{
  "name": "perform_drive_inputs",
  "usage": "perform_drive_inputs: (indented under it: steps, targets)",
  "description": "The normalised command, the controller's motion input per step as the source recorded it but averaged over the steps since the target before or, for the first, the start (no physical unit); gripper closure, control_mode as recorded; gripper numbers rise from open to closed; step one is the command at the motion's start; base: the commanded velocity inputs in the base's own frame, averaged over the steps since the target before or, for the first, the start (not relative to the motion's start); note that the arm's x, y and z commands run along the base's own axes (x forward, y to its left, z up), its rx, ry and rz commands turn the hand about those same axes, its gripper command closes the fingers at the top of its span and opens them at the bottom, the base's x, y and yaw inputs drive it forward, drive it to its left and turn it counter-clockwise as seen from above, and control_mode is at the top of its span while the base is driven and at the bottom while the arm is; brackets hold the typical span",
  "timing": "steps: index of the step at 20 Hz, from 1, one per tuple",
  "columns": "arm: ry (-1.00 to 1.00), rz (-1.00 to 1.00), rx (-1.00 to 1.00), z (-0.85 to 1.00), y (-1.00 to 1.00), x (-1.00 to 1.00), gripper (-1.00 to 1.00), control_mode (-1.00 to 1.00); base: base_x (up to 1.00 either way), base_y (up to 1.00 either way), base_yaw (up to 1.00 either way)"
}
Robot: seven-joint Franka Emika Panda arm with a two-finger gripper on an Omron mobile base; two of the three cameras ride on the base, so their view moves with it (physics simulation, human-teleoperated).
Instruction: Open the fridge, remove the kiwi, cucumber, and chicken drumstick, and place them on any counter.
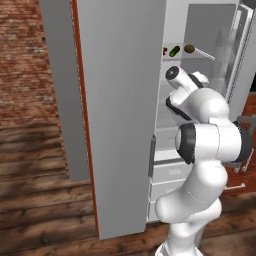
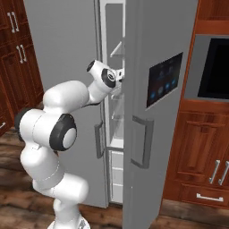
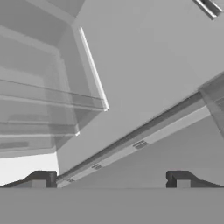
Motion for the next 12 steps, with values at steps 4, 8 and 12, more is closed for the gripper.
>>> perform_drive_inputs:
  steps: [4, 8, 12]
  targets:
    - [0.00, -0.09, -0.01, 0.00, -1.00, -0.38, -1.00, -1.00, 0.00, 0.00, 0.00]
    - [0.00, -0.14, 0.00, 0.00, -1.00, -0.92, -1.00, -1.00, 0.00, 0.00, 0.00]
    - [0.00, -0.16, 0.00, 0.07, -1.00, -1.00, -1.00, -1.00, 0.00, 0.00, 0.00]
